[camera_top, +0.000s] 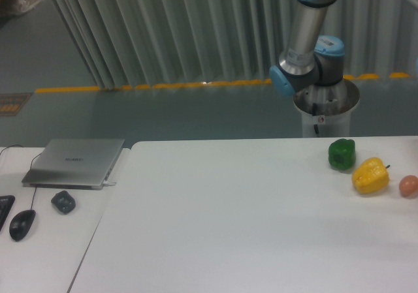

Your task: Place the triangular bread in the basket

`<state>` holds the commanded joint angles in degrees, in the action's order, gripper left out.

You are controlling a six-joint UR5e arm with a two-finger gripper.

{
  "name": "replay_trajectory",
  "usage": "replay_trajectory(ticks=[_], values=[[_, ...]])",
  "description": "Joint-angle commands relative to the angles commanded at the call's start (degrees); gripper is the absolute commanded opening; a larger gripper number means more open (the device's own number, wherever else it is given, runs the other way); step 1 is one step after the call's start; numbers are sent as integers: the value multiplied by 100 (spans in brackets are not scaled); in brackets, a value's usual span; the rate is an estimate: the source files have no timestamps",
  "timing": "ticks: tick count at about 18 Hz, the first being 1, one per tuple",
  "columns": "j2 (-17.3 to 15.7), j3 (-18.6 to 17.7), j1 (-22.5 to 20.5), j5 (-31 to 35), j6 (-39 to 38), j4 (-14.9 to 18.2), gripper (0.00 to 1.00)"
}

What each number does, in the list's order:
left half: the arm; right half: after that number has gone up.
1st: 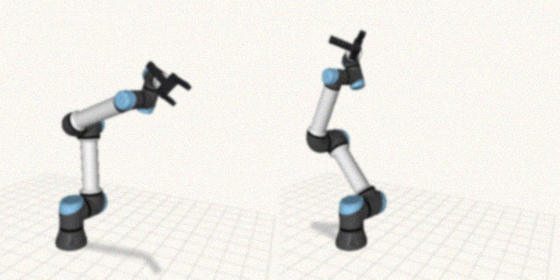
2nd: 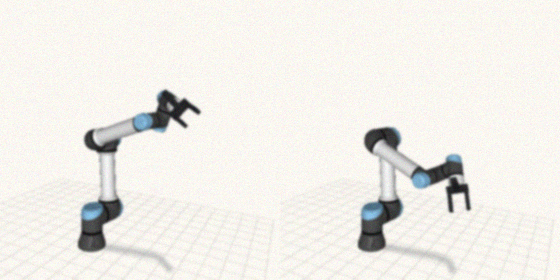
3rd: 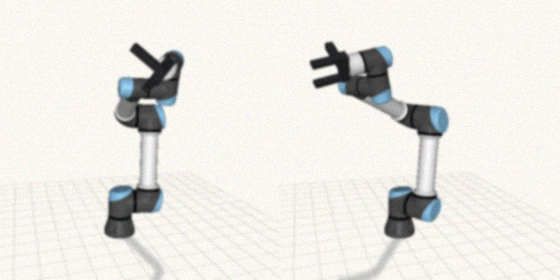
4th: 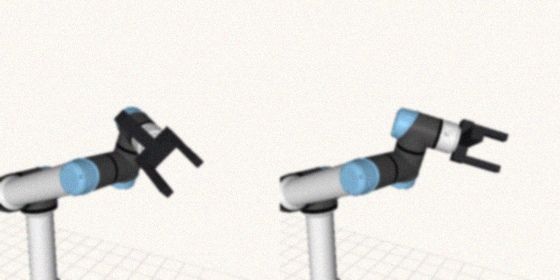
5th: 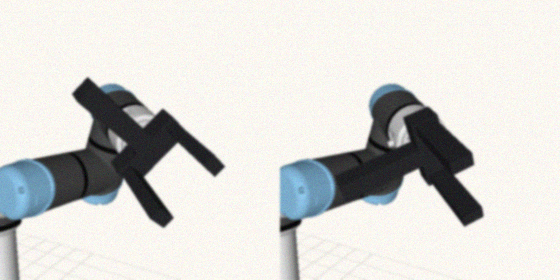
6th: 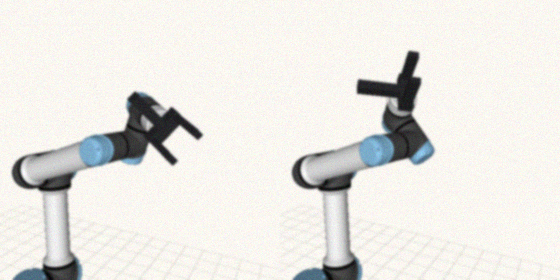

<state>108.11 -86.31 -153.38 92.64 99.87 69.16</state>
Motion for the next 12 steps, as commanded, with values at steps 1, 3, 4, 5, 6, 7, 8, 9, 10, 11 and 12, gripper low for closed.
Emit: replay_trajectory(ticks=[1,3,4,5,6,7,8,9,10,11,12], values=[[-88,0,175,0,-281,106,100],[-115,-17,291,-26,-337,133,100],[-167,-35,300,-61,-337,133,100],[-237,-35,335,-140,-354,194,100],[-290,-35,431,-149,-424,412,100],[-299,-44,492,-176,-503,501,100],[-369,-79,641,-245,-608,598,100],[-500,-201,712,-333,-688,634,100],[-658,-359,722,-404,-723,617,100],[-668,-404,765,-422,-724,625,100],[-668,-404,818,-413,-724,634,100]])
